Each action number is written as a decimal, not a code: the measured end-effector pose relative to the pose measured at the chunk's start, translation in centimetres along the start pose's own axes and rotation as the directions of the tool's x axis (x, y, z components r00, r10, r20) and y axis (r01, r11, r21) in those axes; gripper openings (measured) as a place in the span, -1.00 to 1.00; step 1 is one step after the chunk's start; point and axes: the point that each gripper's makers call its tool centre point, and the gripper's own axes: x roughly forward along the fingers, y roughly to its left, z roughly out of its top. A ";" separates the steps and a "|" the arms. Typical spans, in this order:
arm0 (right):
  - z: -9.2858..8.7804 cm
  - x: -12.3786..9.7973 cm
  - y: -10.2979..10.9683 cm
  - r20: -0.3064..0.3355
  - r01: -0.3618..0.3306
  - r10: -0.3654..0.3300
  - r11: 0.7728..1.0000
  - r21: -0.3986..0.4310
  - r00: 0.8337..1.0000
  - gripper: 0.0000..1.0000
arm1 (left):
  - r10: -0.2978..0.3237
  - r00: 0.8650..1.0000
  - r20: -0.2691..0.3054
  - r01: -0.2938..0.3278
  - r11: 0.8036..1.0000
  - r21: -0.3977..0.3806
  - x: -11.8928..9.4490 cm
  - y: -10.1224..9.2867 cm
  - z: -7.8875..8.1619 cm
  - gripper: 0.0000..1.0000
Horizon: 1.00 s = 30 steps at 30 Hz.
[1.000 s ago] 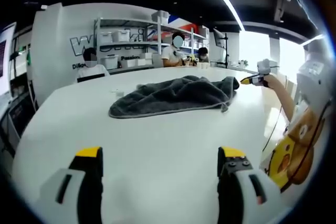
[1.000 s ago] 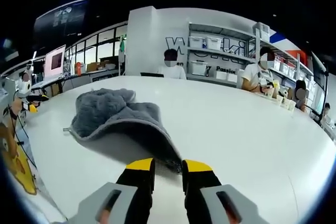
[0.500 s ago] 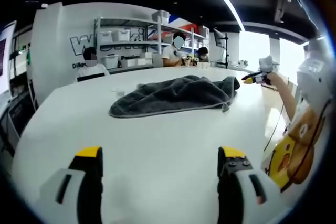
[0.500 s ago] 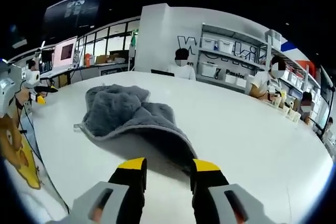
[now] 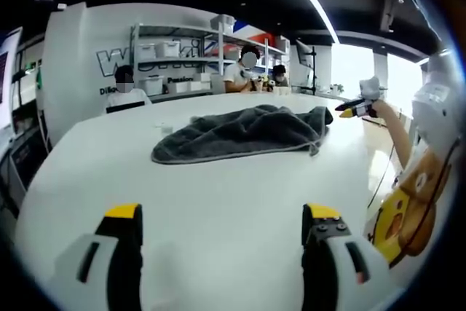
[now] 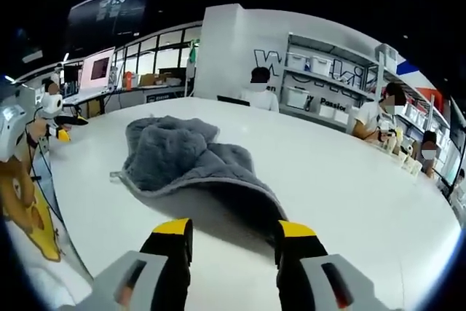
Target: Fold the towel on the table until its edges align and the towel forms a compact rectangular stack.
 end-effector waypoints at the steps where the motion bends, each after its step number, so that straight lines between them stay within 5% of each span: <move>1: 0.0 0.0 0.1 -0.002 0.001 -0.001 1.000 -0.002 1.000 -0.02 | -0.001 1.000 0.000 0.001 1.000 -0.001 0.0 0.0 0.0 0.90; 30: -0.7 -1.1 3.4 -0.007 -0.056 0.056 0.998 -0.031 0.998 0.45 | -0.005 1.000 0.009 0.005 1.000 -0.007 -0.1 -0.3 -0.2 0.90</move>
